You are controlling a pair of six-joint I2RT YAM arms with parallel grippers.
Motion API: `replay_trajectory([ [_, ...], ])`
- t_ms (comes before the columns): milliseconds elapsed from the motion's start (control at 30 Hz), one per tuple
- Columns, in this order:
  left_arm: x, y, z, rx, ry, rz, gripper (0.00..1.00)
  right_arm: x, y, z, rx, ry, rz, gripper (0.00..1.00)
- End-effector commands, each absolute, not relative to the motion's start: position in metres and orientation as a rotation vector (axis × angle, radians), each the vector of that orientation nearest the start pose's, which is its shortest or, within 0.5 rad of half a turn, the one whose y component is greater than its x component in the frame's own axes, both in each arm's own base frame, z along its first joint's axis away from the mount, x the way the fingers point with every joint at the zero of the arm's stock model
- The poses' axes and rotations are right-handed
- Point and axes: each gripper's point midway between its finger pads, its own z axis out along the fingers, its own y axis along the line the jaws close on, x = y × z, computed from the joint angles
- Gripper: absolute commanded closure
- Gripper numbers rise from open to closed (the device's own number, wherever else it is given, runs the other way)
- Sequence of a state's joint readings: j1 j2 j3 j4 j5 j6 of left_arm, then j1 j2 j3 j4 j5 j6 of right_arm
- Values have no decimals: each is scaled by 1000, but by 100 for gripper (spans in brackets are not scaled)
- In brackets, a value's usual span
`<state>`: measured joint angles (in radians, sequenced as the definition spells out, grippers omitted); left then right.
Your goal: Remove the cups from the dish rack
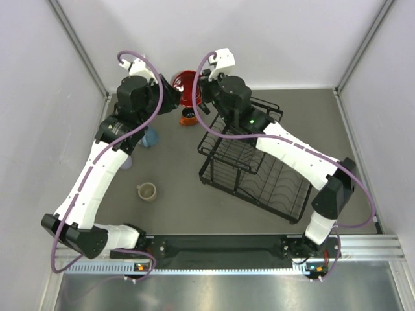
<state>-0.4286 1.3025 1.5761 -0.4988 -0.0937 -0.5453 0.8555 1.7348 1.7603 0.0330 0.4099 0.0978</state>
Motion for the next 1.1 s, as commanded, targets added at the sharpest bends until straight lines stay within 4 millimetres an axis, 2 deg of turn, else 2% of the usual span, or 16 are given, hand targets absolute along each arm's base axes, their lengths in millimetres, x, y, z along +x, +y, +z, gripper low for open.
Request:
replay_trajectory([
  [0, 314, -207, 537, 16, 1412, -982, 100, 400, 380, 454, -197, 1399, 654, 100],
  [233, 315, -210, 542, 41, 1372, -988, 100, 398, 395, 422, -257, 1480, 687, 100],
  [267, 316, -210, 544, 42, 1368, -983, 100, 399, 398, 415, -270, 1500, 685, 95],
  [300, 318, -209, 544, 47, 1369, -968, 100, 399, 400, 411, -281, 1515, 685, 84],
  [367, 319, -207, 548, 47, 1361, -950, 100, 401, 404, 401, -302, 1555, 670, 79],
  [400, 321, -206, 548, 47, 1358, -934, 100, 404, 404, 399, -302, 1562, 662, 72],
  [433, 321, -205, 549, 49, 1356, -927, 100, 403, 404, 390, -314, 1594, 649, 69],
  [600, 323, -204, 547, 62, 1345, -899, 100, 407, 409, 377, -332, 1633, 664, 56],
  [667, 325, -204, 545, 75, 1351, -889, 100, 409, 409, 374, -334, 1647, 663, 55],
  [733, 326, -206, 541, 74, 1361, -888, 100, 410, 409, 371, -333, 1655, 656, 59],
  [833, 327, -207, 539, 75, 1358, -893, 100, 412, 410, 370, -333, 1660, 658, 100],
  [933, 329, -207, 533, 74, 1369, -883, 100, 417, 414, 365, -335, 1677, 650, 100],
  [967, 334, -198, 531, 43, 1377, -823, 100, 420, 413, 363, -324, 1683, 629, 100],
  [1000, 341, -190, 514, 6, 1445, -765, 100, 423, 410, 362, -314, 1686, 617, 100],
  [1033, 346, -174, 515, -52, 1465, -690, 100, 425, 407, 359, -297, 1699, 611, 100],
  [1067, 361, -158, 501, -116, 1513, -581, 100, 426, 405, 357, -285, 1710, 618, 100],
])
